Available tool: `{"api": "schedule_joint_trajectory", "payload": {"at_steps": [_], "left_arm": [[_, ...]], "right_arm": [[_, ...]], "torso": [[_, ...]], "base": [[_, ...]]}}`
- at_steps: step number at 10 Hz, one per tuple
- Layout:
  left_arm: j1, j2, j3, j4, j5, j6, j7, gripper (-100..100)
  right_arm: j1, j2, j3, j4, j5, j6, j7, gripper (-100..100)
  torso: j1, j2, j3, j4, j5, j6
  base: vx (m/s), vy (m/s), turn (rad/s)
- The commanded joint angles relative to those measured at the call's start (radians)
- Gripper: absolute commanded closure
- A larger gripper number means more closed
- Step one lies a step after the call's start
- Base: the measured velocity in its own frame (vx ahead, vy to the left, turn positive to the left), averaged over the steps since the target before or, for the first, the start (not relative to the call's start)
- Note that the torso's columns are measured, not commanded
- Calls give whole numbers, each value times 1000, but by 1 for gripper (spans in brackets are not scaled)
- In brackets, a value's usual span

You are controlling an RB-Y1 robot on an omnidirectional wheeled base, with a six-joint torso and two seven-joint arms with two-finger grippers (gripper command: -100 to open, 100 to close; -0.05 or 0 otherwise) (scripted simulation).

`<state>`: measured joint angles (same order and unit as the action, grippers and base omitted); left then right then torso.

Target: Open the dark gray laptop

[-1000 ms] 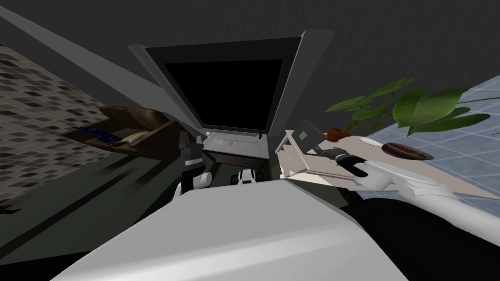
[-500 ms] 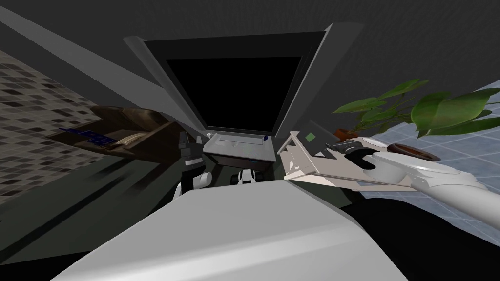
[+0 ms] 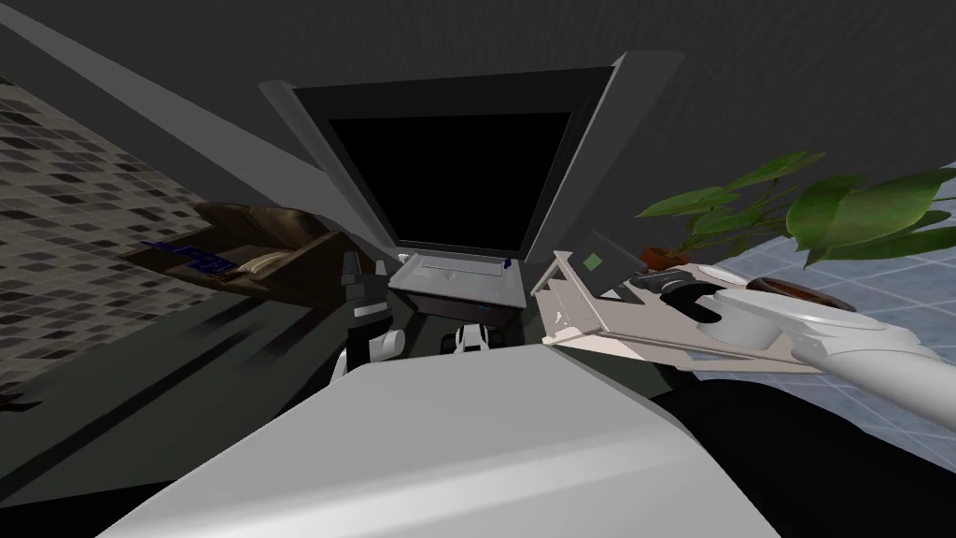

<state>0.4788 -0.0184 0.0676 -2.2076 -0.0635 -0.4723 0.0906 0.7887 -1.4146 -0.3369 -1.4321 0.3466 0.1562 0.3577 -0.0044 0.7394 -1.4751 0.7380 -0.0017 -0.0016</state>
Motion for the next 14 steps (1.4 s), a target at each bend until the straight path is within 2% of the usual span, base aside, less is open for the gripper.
{"api": "schedule_joint_trajectory", "payload": {"at_steps": [1,2,6,7,9,10,11,14], "left_arm": [[0,0,0,0,0,0,0,0],[0,0,0,0,0,0,0,0],[0,0,0,0,0,0,0,0],[0,0,0,0,0,0,0,0],[0,0,0,0,0,0,0,0],[0,0,0,0,0,0,0,0],[0,0,0,0,0,0,0,0],[0,0,0,0,0,0,0,0]], "right_arm": [[31,-57,11,8,-80,-10,-79,100],[31,-57,11,8,-86,-10,-85,100],[79,-143,27,20,-212,-24,-204,100],[79,-143,27,20,-219,-24,-212,100],[103,-187,35,26,-285,-31,-274,100],[96,-174,33,25,-265,-29,-252,100],[93,-177,35,29,-240,-7,-237,-100],[84,-174,39,39,-185,35,-197,-100]], "torso": [[-1,0,0,0,0,1],[1,0,0,1,1,2],[4,0,0,0,2,2],[4,0,0,1,1,2],[8,-3,-2,-1,3,1],[5,-2,-1,0,2,1],[6,-4,-2,-1,2,2],[7,-5,-3,-1,2,0]], "base": [[-167,-137,184],[-108,-120,26],[-120,-137,138],[-97,-77,36],[-104,-62,106],[-57,-41,42],[-16,20,72],[4,66,82]]}}
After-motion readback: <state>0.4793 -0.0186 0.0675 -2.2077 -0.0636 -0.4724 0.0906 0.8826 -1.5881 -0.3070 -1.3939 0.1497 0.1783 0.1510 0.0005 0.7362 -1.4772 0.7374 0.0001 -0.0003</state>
